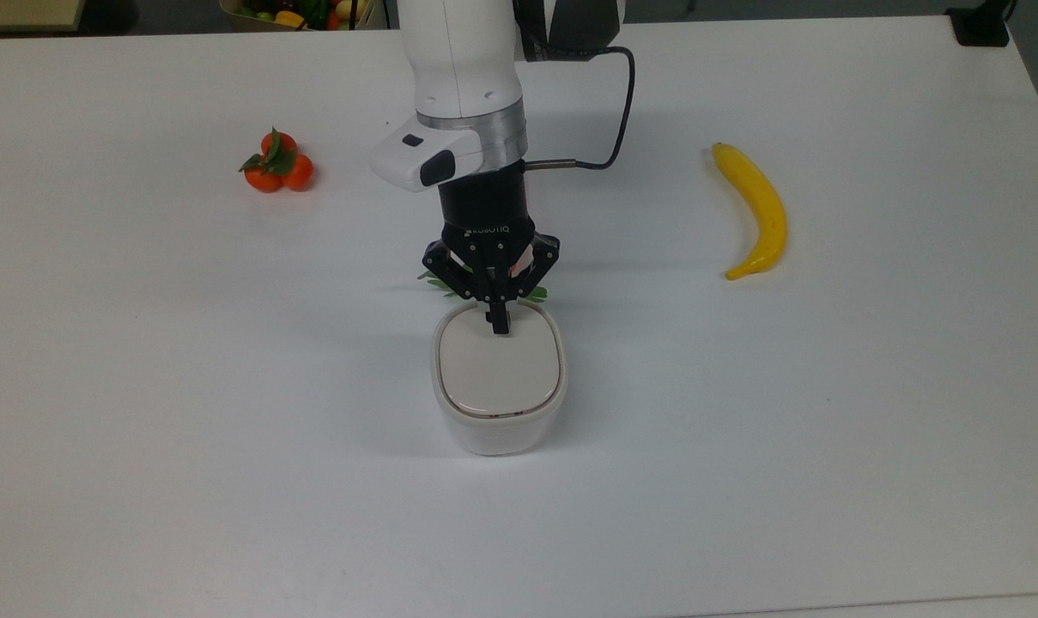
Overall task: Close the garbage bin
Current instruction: 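Lift the gripper up and away from the closed bin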
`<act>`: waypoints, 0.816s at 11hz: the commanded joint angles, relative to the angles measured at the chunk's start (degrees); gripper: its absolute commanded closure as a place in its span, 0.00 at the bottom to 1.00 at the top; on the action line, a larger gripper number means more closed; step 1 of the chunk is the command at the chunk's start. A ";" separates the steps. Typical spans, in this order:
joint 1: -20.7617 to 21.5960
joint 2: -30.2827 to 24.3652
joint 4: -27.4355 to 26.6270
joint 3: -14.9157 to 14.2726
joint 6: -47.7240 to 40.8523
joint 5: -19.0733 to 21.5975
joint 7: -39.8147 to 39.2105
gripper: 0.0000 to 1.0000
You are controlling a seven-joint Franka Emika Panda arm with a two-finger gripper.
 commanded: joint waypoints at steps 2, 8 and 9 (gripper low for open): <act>-0.35 -7.66 -0.63 -0.17 -12.99 -0.67 0.11 0.92; -2.19 -16.54 5.15 -0.87 -42.76 -0.94 0.20 0.19; -2.46 -18.12 6.39 -0.96 -48.73 -1.11 0.20 0.06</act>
